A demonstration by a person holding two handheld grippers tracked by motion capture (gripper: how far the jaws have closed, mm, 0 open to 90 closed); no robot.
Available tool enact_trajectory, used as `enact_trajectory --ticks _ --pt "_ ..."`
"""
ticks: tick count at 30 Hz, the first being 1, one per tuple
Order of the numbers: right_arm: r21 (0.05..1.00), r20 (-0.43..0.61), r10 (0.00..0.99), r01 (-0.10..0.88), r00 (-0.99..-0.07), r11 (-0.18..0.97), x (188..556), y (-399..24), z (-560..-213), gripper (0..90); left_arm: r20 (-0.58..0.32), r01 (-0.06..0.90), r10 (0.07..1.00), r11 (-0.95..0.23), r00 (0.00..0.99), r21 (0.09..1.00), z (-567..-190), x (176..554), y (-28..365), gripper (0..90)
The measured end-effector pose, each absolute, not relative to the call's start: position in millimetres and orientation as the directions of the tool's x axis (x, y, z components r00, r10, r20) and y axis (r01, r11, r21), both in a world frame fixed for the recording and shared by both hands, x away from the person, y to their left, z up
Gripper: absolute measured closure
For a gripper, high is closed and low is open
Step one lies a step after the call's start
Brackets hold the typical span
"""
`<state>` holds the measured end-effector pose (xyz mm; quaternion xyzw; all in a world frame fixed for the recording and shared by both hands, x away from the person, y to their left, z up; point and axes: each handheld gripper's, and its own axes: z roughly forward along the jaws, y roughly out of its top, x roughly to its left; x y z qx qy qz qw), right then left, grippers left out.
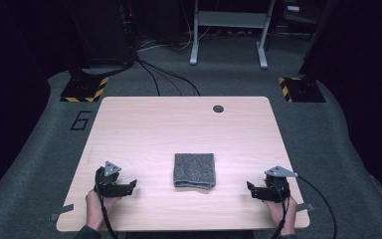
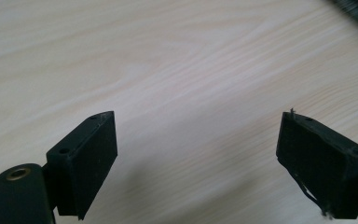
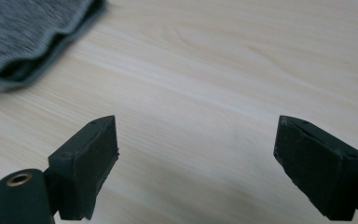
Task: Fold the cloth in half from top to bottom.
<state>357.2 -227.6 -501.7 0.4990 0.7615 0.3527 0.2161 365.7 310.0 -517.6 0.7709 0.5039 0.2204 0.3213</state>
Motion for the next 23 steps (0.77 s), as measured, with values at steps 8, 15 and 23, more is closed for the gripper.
enact_trajectory --ticks 8,15,23 --pt "0.724 -0.009 0.944 0.650 -0.329 0.233 356.1 -261.7 -523.4 11.4 0.003 0.638 0.944 -0.225 0.330 0.736 -529.9 360.8 340.2 10.8" --pt "0.737 0.004 0.952 0.644 -0.306 0.204 360.7 -269.5 -529.1 7.9 0.002 0.636 0.939 -0.235 0.345 0.735 -530.4 361.9 343.0 10.0" --pt "0.726 0.004 0.954 0.657 -0.300 0.204 363.4 -269.5 -529.4 3.3 0.005 0.630 0.940 -0.233 0.341 0.741 -531.0 363.0 342.1 9.5"
